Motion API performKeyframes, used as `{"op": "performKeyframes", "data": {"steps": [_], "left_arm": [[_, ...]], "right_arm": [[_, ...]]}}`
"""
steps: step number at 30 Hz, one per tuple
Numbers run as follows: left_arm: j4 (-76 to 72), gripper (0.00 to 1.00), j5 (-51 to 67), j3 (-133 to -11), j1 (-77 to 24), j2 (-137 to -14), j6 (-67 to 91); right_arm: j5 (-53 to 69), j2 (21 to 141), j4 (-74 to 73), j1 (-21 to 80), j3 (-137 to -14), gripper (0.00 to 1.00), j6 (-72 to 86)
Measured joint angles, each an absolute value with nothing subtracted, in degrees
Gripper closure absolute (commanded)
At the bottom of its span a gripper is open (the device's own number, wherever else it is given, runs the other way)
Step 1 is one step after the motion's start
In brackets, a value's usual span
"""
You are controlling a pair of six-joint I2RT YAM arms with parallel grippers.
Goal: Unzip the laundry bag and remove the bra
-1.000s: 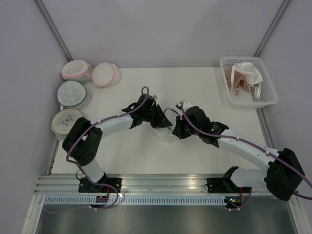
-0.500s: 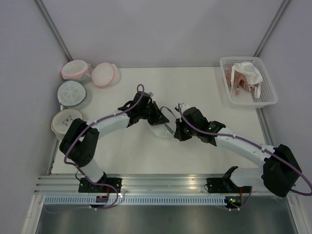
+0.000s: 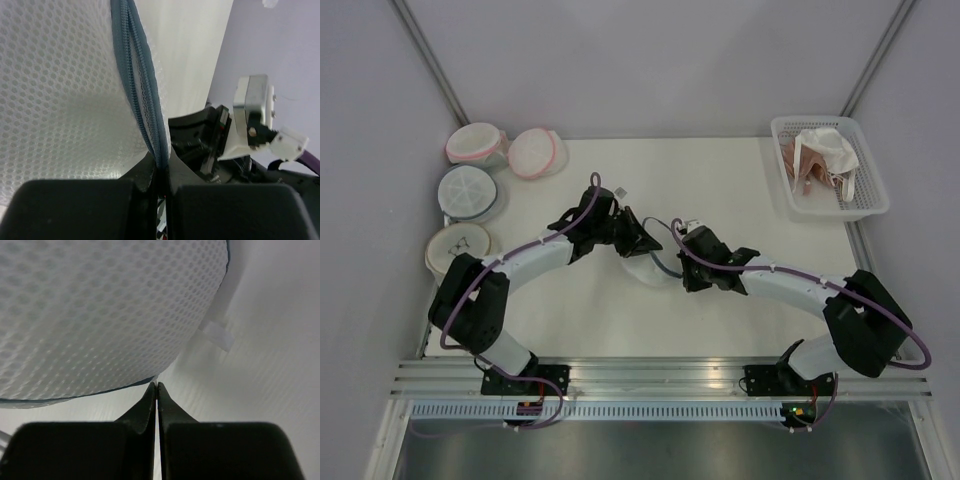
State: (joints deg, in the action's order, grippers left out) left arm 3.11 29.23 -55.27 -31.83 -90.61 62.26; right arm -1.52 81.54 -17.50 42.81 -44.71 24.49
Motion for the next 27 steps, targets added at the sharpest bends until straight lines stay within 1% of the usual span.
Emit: {"op": "performKeyframes", "data": {"steps": [9, 10, 11, 13, 14, 15, 16, 17, 18, 21, 23, 26, 27], "left_arm": [[1.3, 0.97, 31.1, -52.6, -30.3, -87.5, 62.4], [1.0, 0.91, 31.3, -52.3, -30.2, -87.3, 62.4], [0.6, 0.67, 31.4, -51.7, -30.2, -87.0, 62.3], [0.4, 0.39, 32.0, -50.3, -30.2, -85.9, 61.8], [0.7, 0.23, 32.0, -49.5, -30.2, -84.8, 61.2], [1.5, 0.2, 31.6, -48.8, -30.2, -83.6, 60.6], [3.0, 0.18, 31.2, -48.0, -30.2, -81.9, 60.1], [4.3, 0.15, 30.1, -47.3, -30.2, -80.0, 59.7], [5.5, 0.15, 28.9, -46.7, -30.2, -78.1, 59.2], [8.4, 0.13, 24.7, -44.4, -30.2, -71.8, 58.4], [9.8, 0.12, 22.0, -42.3, -30.2, -67.3, 58.3], [12.1, 0.11, 17.8, -38.4, -30.2, -59.3, 58.4], [12.6, 0.11, 16.9, -37.4, -30.2, -57.4, 58.5]], "right_arm": [[-11.6, 83.3, -17.4, 42.8, -47.5, 1.0, 26.8], [-12.4, 83.3, -17.6, 42.8, -47.7, 1.0, 26.8], [-13.3, 83.3, -17.9, 42.7, -48.0, 1.0, 26.8], [-15.4, 83.3, -18.8, 42.6, -48.7, 0.99, 26.7], [-16.8, 83.3, -19.6, 42.3, -48.9, 0.99, 26.7], [-18.1, 83.3, -20.7, 41.8, -49.1, 1.0, 26.7], [-19.2, 83.3, -21.7, 41.4, -49.4, 0.98, 26.6], [-20.4, 83.3, -22.8, 41.0, -49.6, 0.76, 26.5], [-21.8, 83.3, -24.2, 40.8, -50.2, 0.61, 26.4], [-25.1, 83.3, -27.4, 40.7, -52.0, 0.5, 26.3], [-26.2, 82.9, -29.1, 40.7, -53.1, 0.42, 25.6], [-25.3, 80.8, -30.9, 40.8, -54.4, 0.37, 23.9], [-24.5, 79.8, -31.2, 40.8, -54.9, 0.37, 23.2]]}}
